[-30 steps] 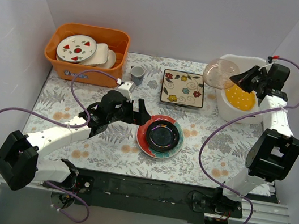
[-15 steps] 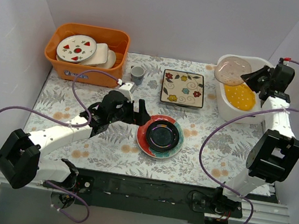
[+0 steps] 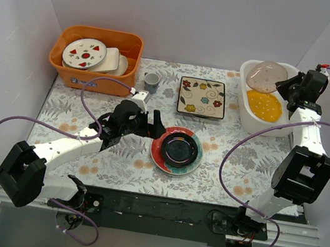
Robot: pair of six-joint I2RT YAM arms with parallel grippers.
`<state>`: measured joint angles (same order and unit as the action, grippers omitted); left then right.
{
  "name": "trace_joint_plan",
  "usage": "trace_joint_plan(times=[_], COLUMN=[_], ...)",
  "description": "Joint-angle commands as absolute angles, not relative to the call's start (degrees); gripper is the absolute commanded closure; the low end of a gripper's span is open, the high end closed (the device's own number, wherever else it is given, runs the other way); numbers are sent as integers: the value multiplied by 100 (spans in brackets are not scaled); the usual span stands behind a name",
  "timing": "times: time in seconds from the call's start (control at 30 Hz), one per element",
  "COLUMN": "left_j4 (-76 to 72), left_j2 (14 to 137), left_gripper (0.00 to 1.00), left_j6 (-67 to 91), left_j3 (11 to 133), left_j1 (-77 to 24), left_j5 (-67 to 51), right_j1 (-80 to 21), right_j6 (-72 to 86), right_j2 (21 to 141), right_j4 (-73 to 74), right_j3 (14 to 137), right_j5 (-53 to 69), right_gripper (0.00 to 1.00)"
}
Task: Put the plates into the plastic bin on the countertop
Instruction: Place the plate in the plastic bin.
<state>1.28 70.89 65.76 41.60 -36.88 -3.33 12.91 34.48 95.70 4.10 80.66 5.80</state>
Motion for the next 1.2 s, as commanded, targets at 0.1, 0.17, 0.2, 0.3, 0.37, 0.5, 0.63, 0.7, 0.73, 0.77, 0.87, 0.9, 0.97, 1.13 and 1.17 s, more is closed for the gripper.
trace_joint_plan(times=[0.1, 0.17, 0.2, 0.3, 0.37, 0.5, 0.63, 0.7, 0.73, 0.77, 0.87, 0.9, 0.97, 1.13, 1.17], left_j4=[88, 105, 97, 97, 105, 123, 123, 114, 114, 123, 114, 114, 123, 106, 105], left_j2=[7049, 7049, 7049, 7031, 7022, 7014, 7014, 7005, 7005, 6996, 6987, 6987, 6996, 6987, 6987], left_gripper=[2, 2, 2, 2, 2, 2, 2, 2, 2, 2, 2, 2, 2, 2, 2], left_j6=[6451, 6442, 6442, 6442, 6434, 6442, 6460, 6460, 6460, 6460, 6469, 6477, 6486, 6487, 6495], left_j3=[4210, 4210, 4201, 4210, 4210, 4210, 4184, 4192, 4184, 4175, 4166, 4157, 4149, 4148, 4140], left_j1=[-3709, -3709, -3709, -3709, -3709, -3709, -3709, -3709, -3709, -3709, -3709, -3709, -3709, -3709, -3709], left_j5=[-237, -264, -264, -255, -264, -255, -264, -264, -264, -255, -246, -246, -263, -272, -255], right_j1=[1336, 1336, 1336, 1336, 1336, 1336, 1336, 1336, 1336, 1336, 1336, 1336, 1336, 1336, 1336], right_j6=[3208, 3138, 3112, 3050, 3024, 2953, 2909, 2874, 2857, 2839, 2786, 2769, 2725, 2654, 2637], right_j2=[9307, 9351, 9404, 9509, 9571, 9782, 9940, 10028, 10037, 10063, 10169, 10212, 10274, 10538, 10564], right_j4=[167, 211, 263, 308, 334, 387, 448, 466, 466, 475, 492, 518, 536, 817, 817], right_j3=[8077, 8121, 8138, 8165, 8156, 8130, 8086, 8042, 8016, 8007, 7972, 7963, 7945, 8051, 8051], right_j5=[79, 35, 26, 26, 26, 26, 26, 26, 26, -148, -167, -176, -193, -141, -106], right_gripper=[99, 99, 99, 99, 99, 99, 99, 99, 99, 99, 99, 99, 99, 99, 98])
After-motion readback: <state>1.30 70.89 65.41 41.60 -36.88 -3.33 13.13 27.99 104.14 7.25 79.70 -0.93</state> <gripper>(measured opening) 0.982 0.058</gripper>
